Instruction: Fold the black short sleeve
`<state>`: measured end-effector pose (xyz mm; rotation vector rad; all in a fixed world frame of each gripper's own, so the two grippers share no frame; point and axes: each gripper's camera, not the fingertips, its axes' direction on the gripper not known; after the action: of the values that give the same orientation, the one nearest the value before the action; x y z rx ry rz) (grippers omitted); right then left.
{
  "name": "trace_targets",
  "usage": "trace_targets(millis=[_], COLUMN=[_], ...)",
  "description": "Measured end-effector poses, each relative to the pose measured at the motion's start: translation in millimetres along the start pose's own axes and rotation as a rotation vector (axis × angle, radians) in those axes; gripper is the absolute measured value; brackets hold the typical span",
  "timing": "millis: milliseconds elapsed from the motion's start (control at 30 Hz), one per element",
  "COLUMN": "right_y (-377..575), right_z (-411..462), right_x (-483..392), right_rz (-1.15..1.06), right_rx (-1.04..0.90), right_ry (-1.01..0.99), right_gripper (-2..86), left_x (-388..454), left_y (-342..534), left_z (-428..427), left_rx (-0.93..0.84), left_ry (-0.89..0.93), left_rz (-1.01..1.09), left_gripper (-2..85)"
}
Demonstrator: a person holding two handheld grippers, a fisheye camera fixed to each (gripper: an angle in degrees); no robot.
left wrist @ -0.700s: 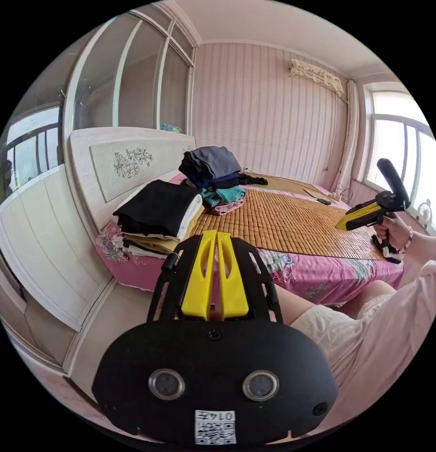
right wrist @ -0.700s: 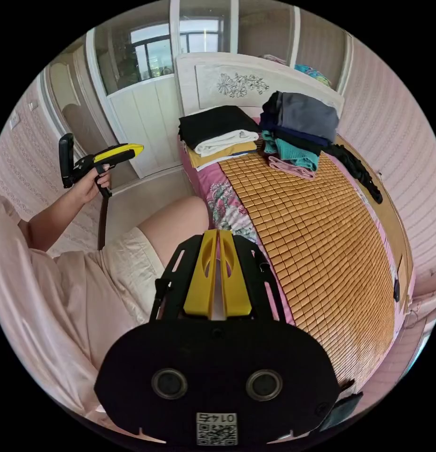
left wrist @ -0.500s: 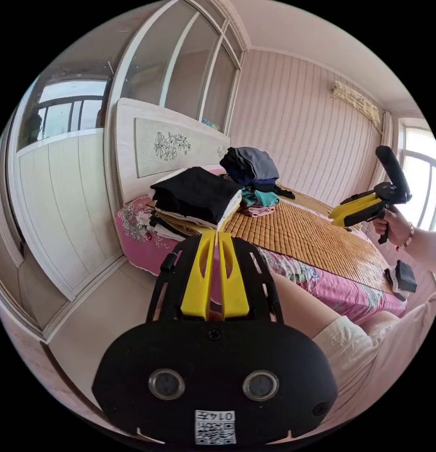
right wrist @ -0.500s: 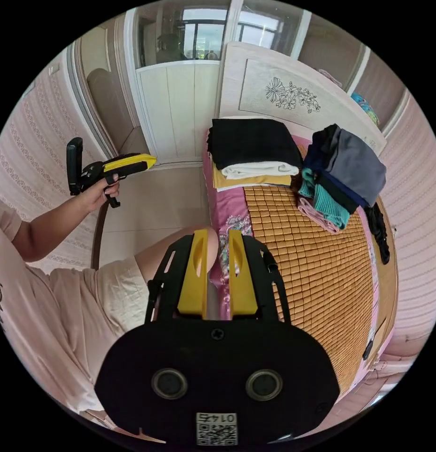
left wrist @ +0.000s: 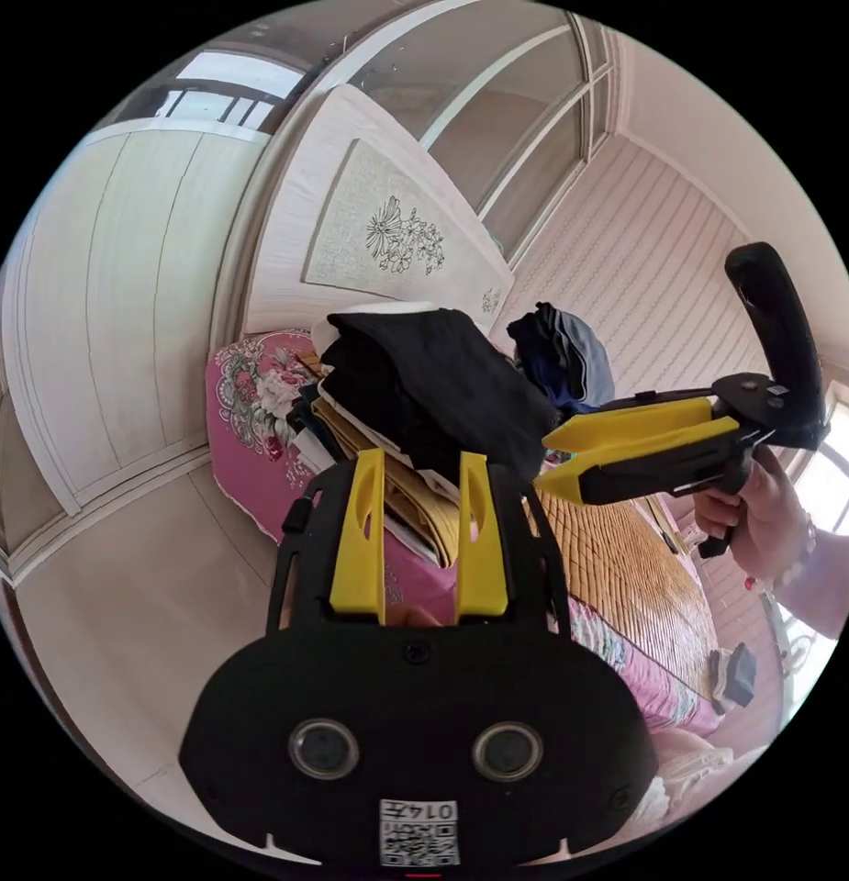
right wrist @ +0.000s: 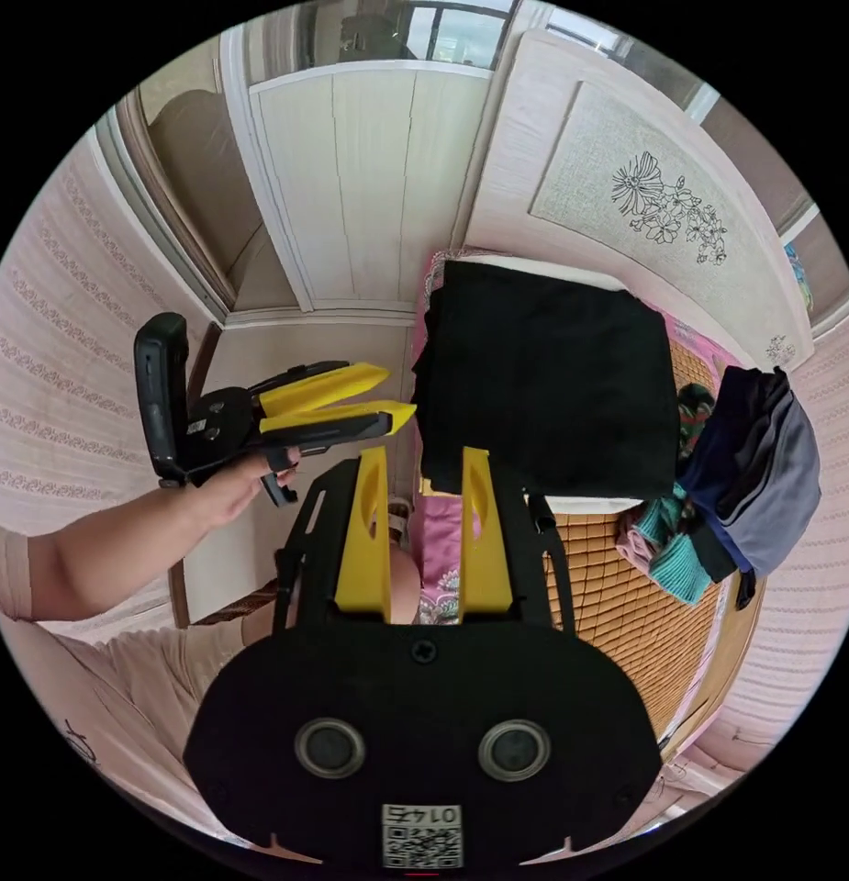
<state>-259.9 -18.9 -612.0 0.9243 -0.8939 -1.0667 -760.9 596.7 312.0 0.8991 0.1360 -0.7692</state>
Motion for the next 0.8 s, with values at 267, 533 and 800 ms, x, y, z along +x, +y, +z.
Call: trace_targets(millis=[267, 533, 800], right_y=[9, 129, 293], right_z=[29, -54, -128], right_x=[40, 64, 50], right_rz=[0.068, 0.14, 0.14], right_rx=[-0.025, 0.251, 0.493], right_ry=[-0.116, -0.231, -0.468], right_gripper=[5.4, 1.8, 1.3], left_x=[-24, 41, 115], left_y=[-37, -38, -5], left_z=[3, -87, -174], left_rx=[-0.054, 0.056, 0.083], left_ry=[0.165, 0.358, 0.507], left_rz=[-0.051, 0.084, 0.269], left_gripper=[4.6, 3.0, 2.3])
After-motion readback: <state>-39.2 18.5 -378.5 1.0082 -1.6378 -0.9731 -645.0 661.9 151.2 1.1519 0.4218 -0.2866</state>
